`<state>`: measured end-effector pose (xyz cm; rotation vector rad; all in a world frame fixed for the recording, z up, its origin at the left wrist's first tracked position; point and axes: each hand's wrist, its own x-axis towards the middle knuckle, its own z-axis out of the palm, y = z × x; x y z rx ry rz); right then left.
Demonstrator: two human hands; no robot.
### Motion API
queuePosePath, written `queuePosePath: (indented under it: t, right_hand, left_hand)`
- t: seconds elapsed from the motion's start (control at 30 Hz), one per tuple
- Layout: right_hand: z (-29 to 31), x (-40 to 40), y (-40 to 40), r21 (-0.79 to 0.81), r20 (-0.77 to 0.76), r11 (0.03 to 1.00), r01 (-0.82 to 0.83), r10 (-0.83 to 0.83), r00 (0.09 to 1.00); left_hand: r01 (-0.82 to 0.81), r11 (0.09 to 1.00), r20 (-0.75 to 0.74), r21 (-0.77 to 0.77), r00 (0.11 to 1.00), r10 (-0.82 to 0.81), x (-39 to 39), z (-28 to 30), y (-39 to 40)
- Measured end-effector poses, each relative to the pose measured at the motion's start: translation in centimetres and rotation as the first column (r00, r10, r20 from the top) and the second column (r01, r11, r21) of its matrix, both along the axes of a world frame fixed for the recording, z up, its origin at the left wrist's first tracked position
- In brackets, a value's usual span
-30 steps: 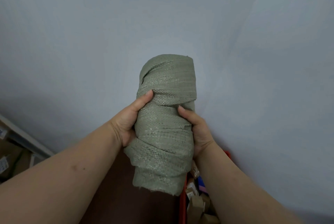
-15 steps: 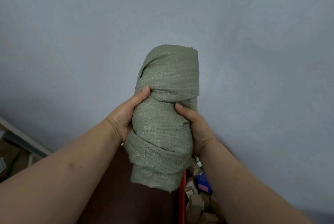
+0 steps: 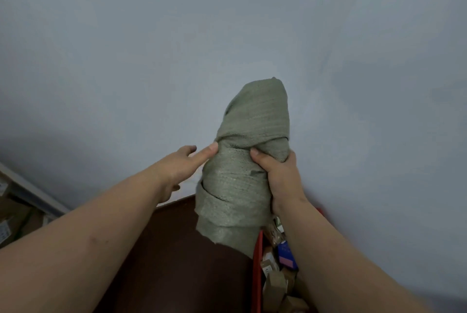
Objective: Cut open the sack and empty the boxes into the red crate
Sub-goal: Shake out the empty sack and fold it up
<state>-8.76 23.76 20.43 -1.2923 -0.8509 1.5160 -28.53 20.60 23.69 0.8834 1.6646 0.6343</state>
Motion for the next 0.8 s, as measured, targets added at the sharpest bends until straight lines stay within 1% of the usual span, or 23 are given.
queuePosePath:
  t: [0.03,0.07,0.13,0.2,0.27,0.33,0.43,0.5,0.53,0.6,0.63,0.7,0.73,0.77,0.8]
  right_hand:
    - [-0.2,0.1,0.1,0.02,0.054,0.999,0.044,-0.045,0.998]
    - [-0.6,0.0,0.2,0.034,0.057,0.997,0.068,-0.07,0.996]
    - [-0.9,-0.4,0.3,0.024,0.008,0.997,0.073,-0.073,0.997]
    - [-1.4,-1.0,0.4,-0.01,-0.039,0.999,0.05,-0.05,0.998]
    - [-1.7,-1.4,0.4,-0.034,-0.103,0.999,0.039,-0.042,0.994]
    - [-1.9,-1.6,0.4,-0.052,-0.17,0.998,0.045,-0.054,0.984]
    - [-2.0,-2.0,0.3,-0.142,-0.241,0.987,0.075,-0.108,0.964]
    - [-2.4,-2.5,0.3,-0.185,-0.275,0.977,0.103,-0.152,0.95]
    - [-2.5,-2.7,0.4,-0.204,-0.284,0.973,0.11,-0.166,0.944]
    - [-3.0,-3.4,0.4,-0.24,-0.274,0.96,0.144,-0.209,0.939]
    - [-3.1,-3.8,0.4,-0.258,-0.256,0.95,0.175,-0.242,0.936]
    - [-3.4,-4.7,0.4,-0.278,-0.211,0.929,0.244,-0.307,0.928]
    - [-3.5,-4.9,0.5,-0.273,-0.19,0.921,0.277,-0.334,0.923]
    - [-3.7,-5.1,0.5,-0.267,-0.178,0.915,0.301,-0.354,0.918]
    - [-3.7,-5.2,0.6,-0.268,-0.18,0.911,0.312,-0.366,0.913]
  left_hand:
    - [0.04,0.999,-0.005,-0.036,0.999,-0.04,0.1,0.0,-0.3]
    - [0.08,0.994,0.035,-0.079,0.996,-0.077,0.2,-0.2,-0.6]
    - [0.142,0.979,0.179,-0.146,0.977,-0.115,0.8,-0.6,-1.4]
    - [0.166,0.966,0.349,-0.198,0.933,-0.089,1.1,-1.1,-2.0]
    - [0.173,0.955,0.474,-0.24,0.879,-0.04,0.9,-1.7,-2.3]
    - [0.169,0.956,0.578,-0.242,0.816,0.002,0.3,-2.6,-2.7]
    - [0.152,0.966,0.718,-0.211,0.694,0.047,-0.6,-3.6,-3.2]
    - [0.1,0.975,0.763,-0.196,0.641,0.088,-0.8,-3.9,-3.3]
    - [0.048,0.979,0.761,-0.199,0.637,0.124,-0.8,-3.9,-3.2]
    - [-0.087,0.971,0.718,-0.224,0.659,0.225,-0.8,-4.0,-2.7]
    - [-0.145,0.96,0.671,-0.238,0.691,0.27,-0.9,-4.0,-2.3]
    - [-0.211,0.946,0.499,-0.244,0.809,0.31,-1.5,-4.4,-1.8]
    - [-0.221,0.946,0.388,-0.238,0.871,0.301,-1.9,-4.6,-1.7]
    - [-0.207,0.947,0.3,-0.245,0.913,0.277,-2.5,-4.9,-1.7]
    - [-0.177,0.941,0.279,-0.288,0.925,0.259,-3.1,-5.2,-1.7]
